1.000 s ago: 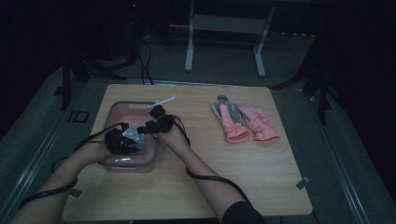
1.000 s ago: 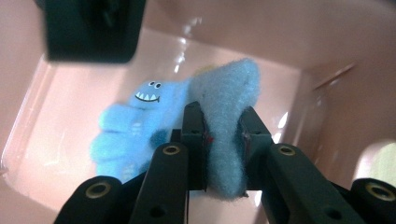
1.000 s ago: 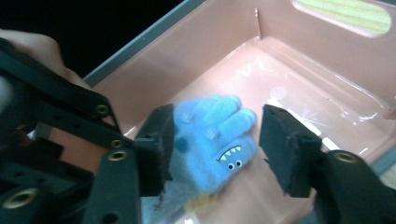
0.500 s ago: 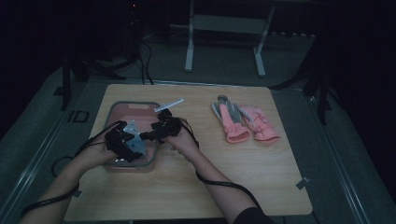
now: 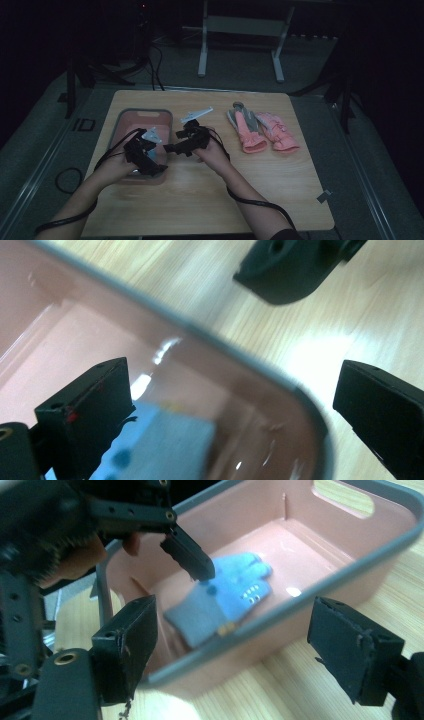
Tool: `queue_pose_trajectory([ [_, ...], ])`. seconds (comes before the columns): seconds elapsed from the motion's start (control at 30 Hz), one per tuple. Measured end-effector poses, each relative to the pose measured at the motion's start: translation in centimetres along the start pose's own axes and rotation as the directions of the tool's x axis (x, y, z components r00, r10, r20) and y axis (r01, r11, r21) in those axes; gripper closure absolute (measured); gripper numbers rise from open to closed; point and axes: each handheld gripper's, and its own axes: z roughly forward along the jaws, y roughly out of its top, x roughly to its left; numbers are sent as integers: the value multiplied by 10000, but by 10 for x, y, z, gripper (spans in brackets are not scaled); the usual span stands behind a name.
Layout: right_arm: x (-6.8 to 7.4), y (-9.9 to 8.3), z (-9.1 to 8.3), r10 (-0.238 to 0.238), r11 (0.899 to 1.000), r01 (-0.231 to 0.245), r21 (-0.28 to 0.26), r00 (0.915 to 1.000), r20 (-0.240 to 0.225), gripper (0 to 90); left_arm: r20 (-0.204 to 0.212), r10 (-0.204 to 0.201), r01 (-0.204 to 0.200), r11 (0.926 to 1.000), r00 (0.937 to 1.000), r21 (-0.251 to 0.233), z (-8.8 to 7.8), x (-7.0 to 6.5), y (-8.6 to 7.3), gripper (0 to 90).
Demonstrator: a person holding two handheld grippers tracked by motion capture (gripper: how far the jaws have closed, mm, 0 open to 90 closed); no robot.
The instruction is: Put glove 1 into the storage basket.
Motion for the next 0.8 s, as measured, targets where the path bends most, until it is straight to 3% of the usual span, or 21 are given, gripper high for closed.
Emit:
queue_pose_trajectory([
  [0.33,-8,-22,-33,10,9993,-34,372,9978,664,174,582,328,-299,9983,9978,-501,13,-28,24,26],
  [0.5,-13,-34,-50,5,9996,-32,281,9954,953,150,696,447,-413,9979,9966,-501,19,-39,33,26],
  [0.57,-17,-40,-57,63,9996,-90,260,9948,1014,138,830,325,-279,9980,9960,-562,22,-44,37,26],
  [0.8,-27,-58,-73,420,9989,-441,152,9924,1154,138,1042,735,-674,9959,9918,-602,33,-63,47,26],
])
